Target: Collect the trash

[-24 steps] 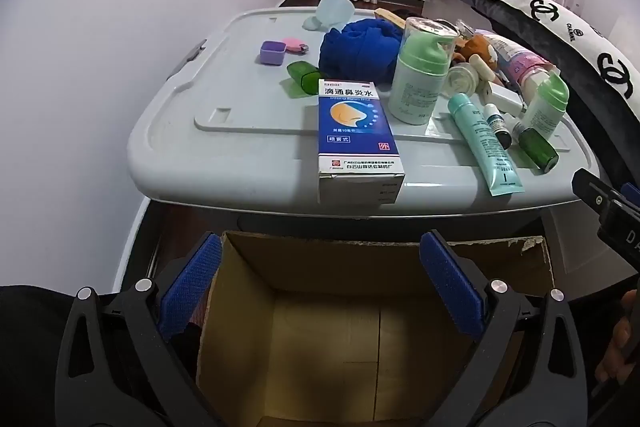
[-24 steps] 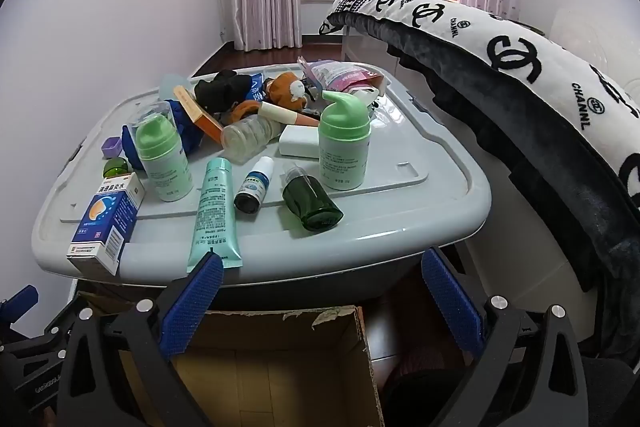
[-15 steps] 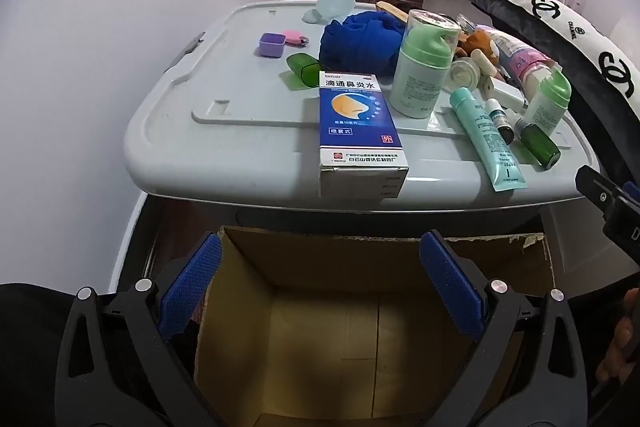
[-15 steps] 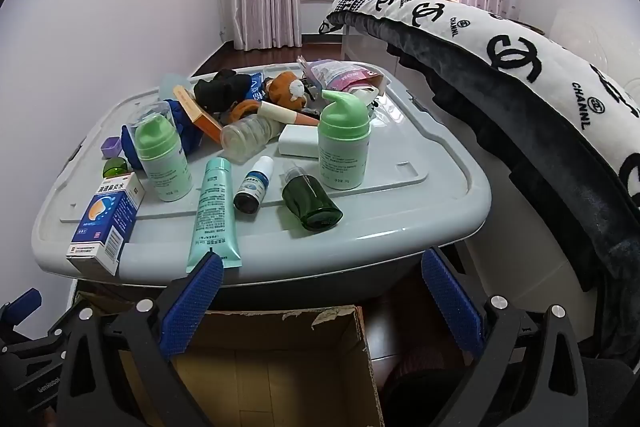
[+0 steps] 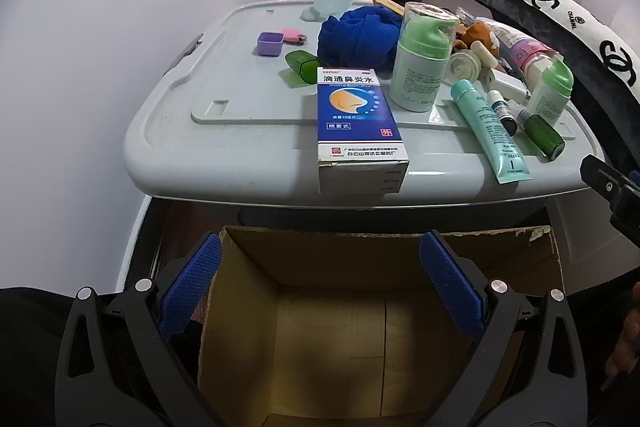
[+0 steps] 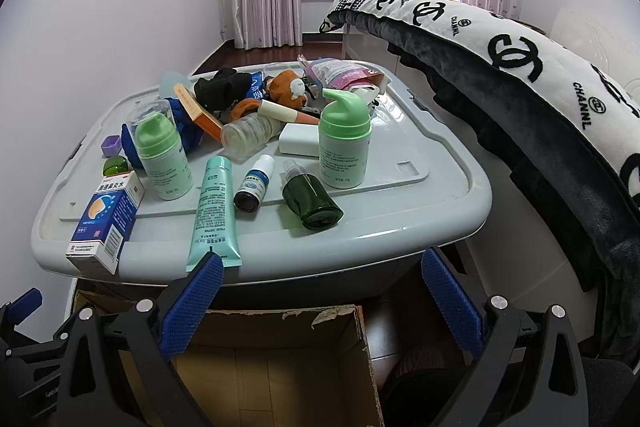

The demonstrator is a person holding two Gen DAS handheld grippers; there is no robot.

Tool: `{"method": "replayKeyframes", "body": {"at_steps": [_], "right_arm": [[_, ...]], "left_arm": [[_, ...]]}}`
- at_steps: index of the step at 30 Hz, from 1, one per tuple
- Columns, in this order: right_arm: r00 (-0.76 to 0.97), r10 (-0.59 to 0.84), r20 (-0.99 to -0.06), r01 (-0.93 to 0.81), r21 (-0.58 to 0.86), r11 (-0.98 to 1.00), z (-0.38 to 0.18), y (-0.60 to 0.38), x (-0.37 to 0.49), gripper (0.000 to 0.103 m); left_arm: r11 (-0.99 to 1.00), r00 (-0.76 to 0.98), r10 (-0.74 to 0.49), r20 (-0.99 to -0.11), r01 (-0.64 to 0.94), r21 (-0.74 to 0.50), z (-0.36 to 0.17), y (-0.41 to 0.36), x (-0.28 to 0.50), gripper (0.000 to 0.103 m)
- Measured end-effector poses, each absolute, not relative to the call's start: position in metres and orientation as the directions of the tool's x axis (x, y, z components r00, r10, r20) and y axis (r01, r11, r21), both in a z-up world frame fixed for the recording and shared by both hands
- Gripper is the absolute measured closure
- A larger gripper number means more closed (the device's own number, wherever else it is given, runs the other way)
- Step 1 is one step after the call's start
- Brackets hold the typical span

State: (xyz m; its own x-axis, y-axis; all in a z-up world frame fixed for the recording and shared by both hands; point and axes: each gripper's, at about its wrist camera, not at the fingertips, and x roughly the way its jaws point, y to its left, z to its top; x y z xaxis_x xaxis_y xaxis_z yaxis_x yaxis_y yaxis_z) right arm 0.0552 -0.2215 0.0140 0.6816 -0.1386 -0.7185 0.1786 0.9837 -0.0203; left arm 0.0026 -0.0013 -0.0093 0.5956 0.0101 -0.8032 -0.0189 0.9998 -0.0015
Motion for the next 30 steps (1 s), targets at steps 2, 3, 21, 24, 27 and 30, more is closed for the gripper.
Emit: {"method": "replayKeyframes", "body": {"at_steps": [2, 3, 21, 24, 27, 30], "right_arm": [[0.682, -0.14, -0.718, 0.179, -0.022, 0.984, 0.0116, -0.2208, 0.0573, 0.005], [0.681, -0.14, -0.718, 0.179, -0.022, 0.984, 0.0119, -0.2216, 0.0571, 0.005], [0.684, -0.141, -0.716, 0.18, -0.022, 0.983, 0.0134, -0.2218, 0.056, 0.005], [0.682, -0.143, -0.717, 0.18, -0.025, 0.983, 0.0137, -0.2216, 0.0564, 0.005], [0.683, -0.142, -0.716, 0.18, -0.024, 0.983, 0.0135, -0.2215, 0.0564, 0.005], [0.682, -0.144, -0.717, 0.181, -0.026, 0.983, 0.0134, -0.2212, 0.0566, 0.005]], "left_arm": [[1.0, 0.595, 0.01, -0.803, -0.02, -0.003, -0.0095, -0.0004, 0.0028, 0.006], [1.0, 0.595, 0.011, -0.803, -0.022, -0.002, -0.0094, -0.0004, 0.0028, 0.006], [1.0, 0.604, 0.018, -0.797, -0.021, 0.007, -0.0091, -0.0006, 0.0019, 0.006], [1.0, 0.603, 0.018, -0.797, -0.024, 0.005, -0.0094, -0.0006, 0.0014, 0.006], [1.0, 0.598, 0.015, -0.801, -0.029, -0.003, -0.0105, 0.0009, 0.002, 0.006], [0.999, 0.595, 0.015, -0.804, -0.034, -0.007, -0.0111, 0.0022, 0.0024, 0.006]]}}
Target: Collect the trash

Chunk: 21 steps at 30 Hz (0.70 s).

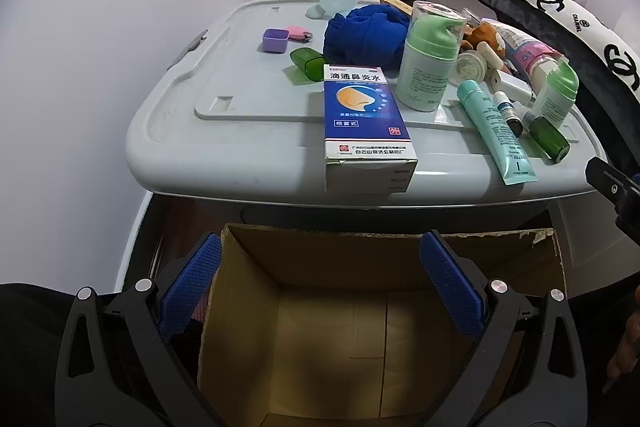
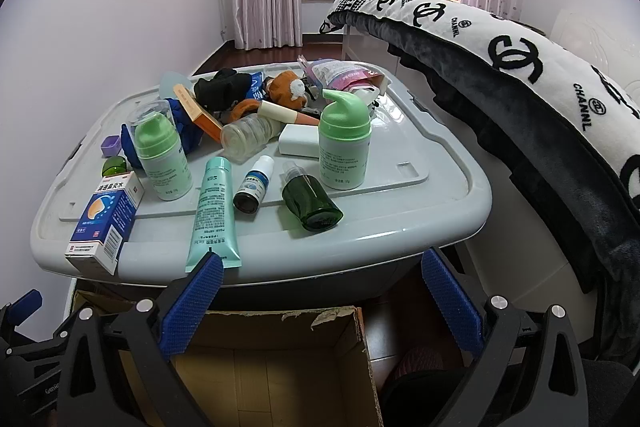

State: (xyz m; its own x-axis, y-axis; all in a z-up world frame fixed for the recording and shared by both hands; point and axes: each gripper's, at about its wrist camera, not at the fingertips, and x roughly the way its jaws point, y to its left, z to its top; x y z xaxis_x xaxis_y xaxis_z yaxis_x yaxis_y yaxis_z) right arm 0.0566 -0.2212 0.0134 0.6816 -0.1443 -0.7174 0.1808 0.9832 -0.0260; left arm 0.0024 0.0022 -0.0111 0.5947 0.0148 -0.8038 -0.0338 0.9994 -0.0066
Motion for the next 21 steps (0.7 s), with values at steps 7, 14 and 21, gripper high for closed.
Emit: {"method": "replayKeyframes", "body": {"at_steps": [7, 14, 21], "right_arm": [[0.68, -0.144, -0.719, 0.18, -0.027, 0.983, 0.013, -0.221, 0.057, 0.005], [0.681, -0.144, -0.718, 0.18, -0.027, 0.983, 0.012, -0.221, 0.059, 0.005], [0.698, -0.132, -0.704, 0.192, 0.006, 0.981, 0.017, -0.24, 0.063, 0.005]], "left_arm": [[0.999, 0.592, 0.016, -0.806, -0.033, -0.004, -0.012, 0.002, 0.003, 0.006], [0.999, 0.589, 0.015, -0.808, -0.033, -0.005, -0.011, 0.003, 0.003, 0.006], [0.999, 0.59, 0.004, -0.808, -0.029, -0.016, -0.011, 0.002, 0.003, 0.006]]}}
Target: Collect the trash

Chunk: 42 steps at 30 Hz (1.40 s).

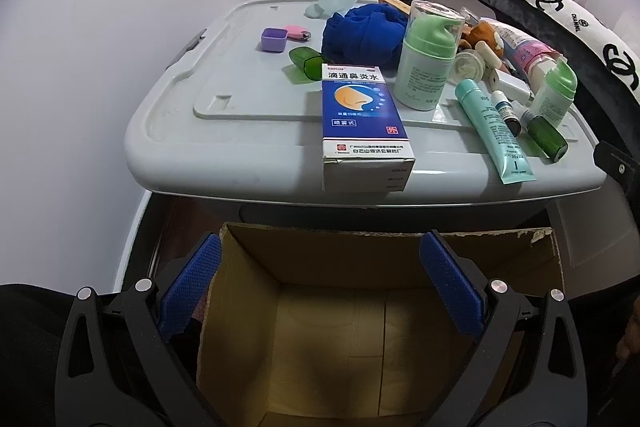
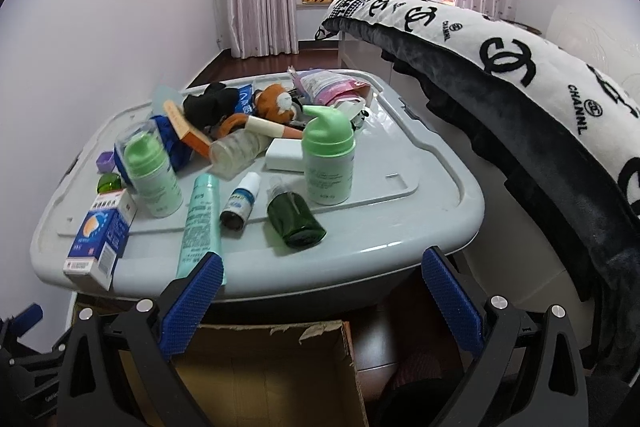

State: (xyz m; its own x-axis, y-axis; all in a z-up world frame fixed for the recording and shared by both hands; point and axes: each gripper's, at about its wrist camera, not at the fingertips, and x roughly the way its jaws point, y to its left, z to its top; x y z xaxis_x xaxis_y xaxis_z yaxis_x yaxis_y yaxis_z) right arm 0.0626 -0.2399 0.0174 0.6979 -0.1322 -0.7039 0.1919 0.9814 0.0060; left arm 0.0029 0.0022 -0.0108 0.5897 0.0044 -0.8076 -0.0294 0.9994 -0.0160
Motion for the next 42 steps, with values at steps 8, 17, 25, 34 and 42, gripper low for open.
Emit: {"method": "replayKeyframes", "body": {"at_steps": [8, 17, 25, 34, 42], "right_arm": [[0.726, -0.141, -0.674, 0.157, -0.037, 0.987, 0.028, -0.25, 0.105, 0.005], [0.706, -0.092, -0.702, 0.099, -0.031, 0.995, 0.009, -0.264, 0.165, 0.005], [0.629, -0.001, -0.777, 0.061, 0.049, 0.997, -0.031, -0.28, 0.214, 0.041], [0.657, 0.068, -0.751, 0.094, 0.171, 0.981, -0.003, -0.299, 0.193, 0.057], [0.747, 0.193, -0.636, -0.049, 0.238, 0.97, 0.087, -0.296, 0.115, 0.057]], "left_arm": [[1.0, 0.587, 0.004, -0.809, -0.026, -0.013, -0.01, 0.001, 0.002, 0.006], [0.999, 0.566, 0.014, -0.824, -0.035, -0.006, -0.016, 0.003, 0.001, 0.006], [1.0, 0.556, 0.025, -0.831, -0.014, 0.02, -0.02, -0.005, -0.002, 0.006], [0.999, 0.651, -0.013, -0.759, 0.038, 0.016, 0.002, -0.017, -0.013, 0.006], [0.99, 0.737, 0.024, -0.676, 0.079, 0.121, 0.032, -0.073, 0.032, 0.006]]}}
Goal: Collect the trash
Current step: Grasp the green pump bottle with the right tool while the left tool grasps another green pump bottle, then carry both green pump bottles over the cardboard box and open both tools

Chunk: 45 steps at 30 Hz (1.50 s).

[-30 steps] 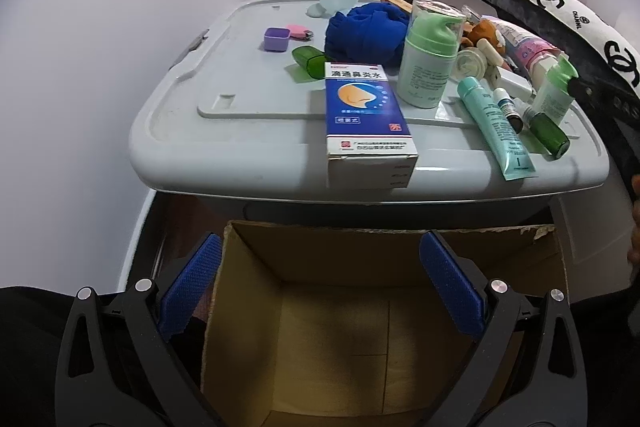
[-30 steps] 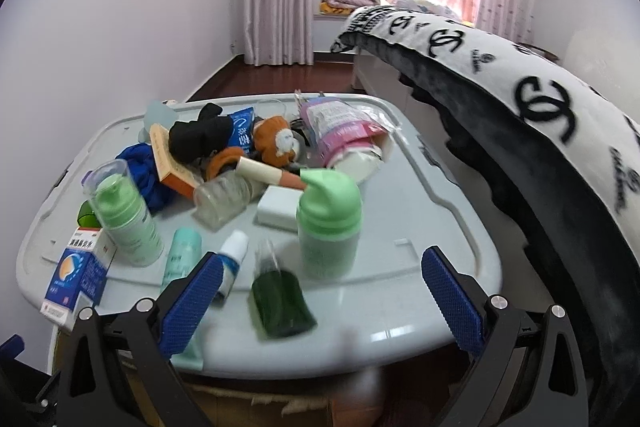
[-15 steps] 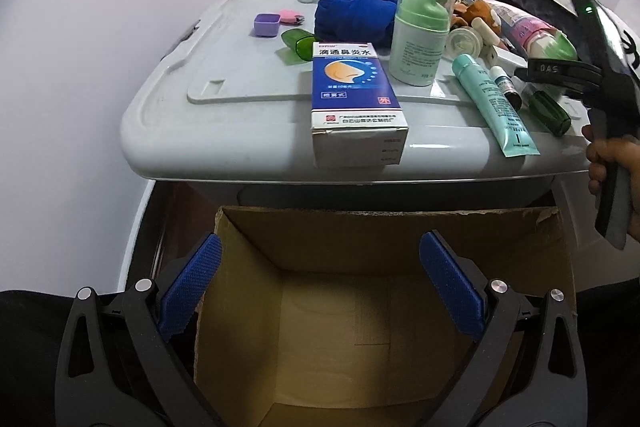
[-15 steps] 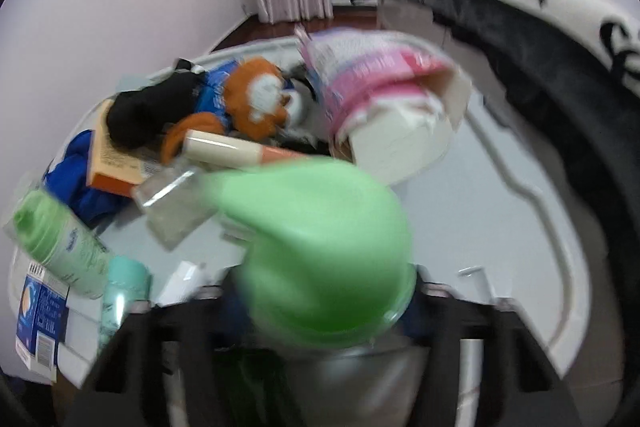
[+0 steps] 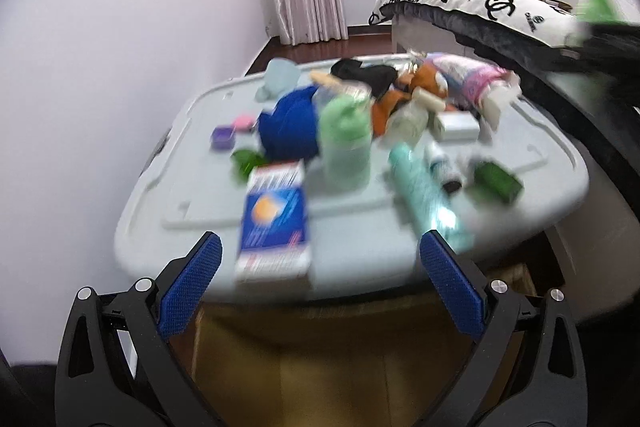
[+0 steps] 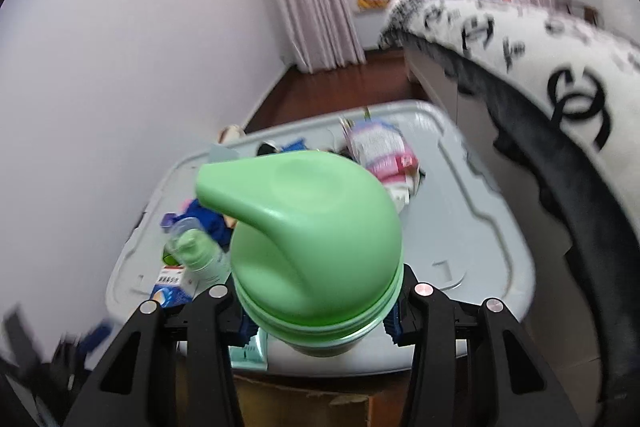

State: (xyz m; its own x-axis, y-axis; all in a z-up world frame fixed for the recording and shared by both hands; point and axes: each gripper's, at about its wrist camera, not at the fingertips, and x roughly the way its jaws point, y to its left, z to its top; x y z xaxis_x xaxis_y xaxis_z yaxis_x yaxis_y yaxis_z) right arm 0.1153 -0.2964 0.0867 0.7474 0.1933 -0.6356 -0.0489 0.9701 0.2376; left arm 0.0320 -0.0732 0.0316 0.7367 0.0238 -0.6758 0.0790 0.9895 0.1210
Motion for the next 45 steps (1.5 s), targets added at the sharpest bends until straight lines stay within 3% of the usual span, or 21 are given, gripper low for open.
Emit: {"method": "replayKeyframes", "body": {"at_steps": [6, 14, 17, 18, 19, 27, 38, 42, 45], "right_arm": [[0.741, 0.2, -0.641, -0.05, 0.244, 0.968, 0.075, -0.301, 0.109, 0.057], [0.731, 0.249, -0.635, -0.063, 0.301, 0.952, 0.075, -0.299, 0.113, 0.056], [0.726, 0.264, -0.635, -0.066, 0.318, 0.946, 0.074, -0.296, 0.116, 0.056], [0.725, 0.261, -0.638, -0.067, 0.311, 0.948, 0.074, -0.294, 0.117, 0.056], [0.725, 0.257, -0.639, -0.068, 0.304, 0.95, 0.073, -0.292, 0.117, 0.057], [0.74, 0.244, -0.627, -0.067, 0.293, 0.954, 0.075, -0.29, 0.115, 0.056], [0.774, 0.235, -0.588, -0.105, 0.247, 0.963, 0.082, -0.278, 0.093, 0.057], [0.758, 0.276, -0.591, -0.107, 0.304, 0.947, 0.067, -0.27, 0.049, 0.057], [0.717, 0.27, -0.642, -0.101, 0.288, 0.952, 0.041, -0.252, 0.006, 0.057]], "left_arm": [[0.995, 0.702, 0.044, -0.71, 0.032, 0.092, 0.029, -0.095, 0.11, 0.006], [0.995, 0.624, 0.091, -0.776, -0.031, 0.092, -0.003, -0.107, 0.166, 0.006], [0.997, 0.647, 0.074, -0.759, -0.053, 0.052, -0.007, -0.103, 0.171, 0.01], [0.997, 0.654, 0.074, -0.753, -0.059, 0.047, -0.007, -0.102, 0.172, 0.042], [0.996, 0.646, 0.082, -0.759, -0.068, 0.05, -0.01, -0.1, 0.175, 0.056], [0.998, 0.696, -0.028, -0.718, -0.025, -0.063, 0.012, -0.075, 0.162, 0.057], [0.993, 0.841, -0.12, -0.528, 0.11, -0.05, 0.147, -0.046, 0.041, 0.057], [0.993, 0.843, -0.091, -0.53, 0.116, 0.015, 0.137, -0.034, -0.021, 0.057], [0.994, 0.791, -0.086, -0.606, 0.105, -0.003, 0.095, -0.017, -0.053, 0.057]]}}
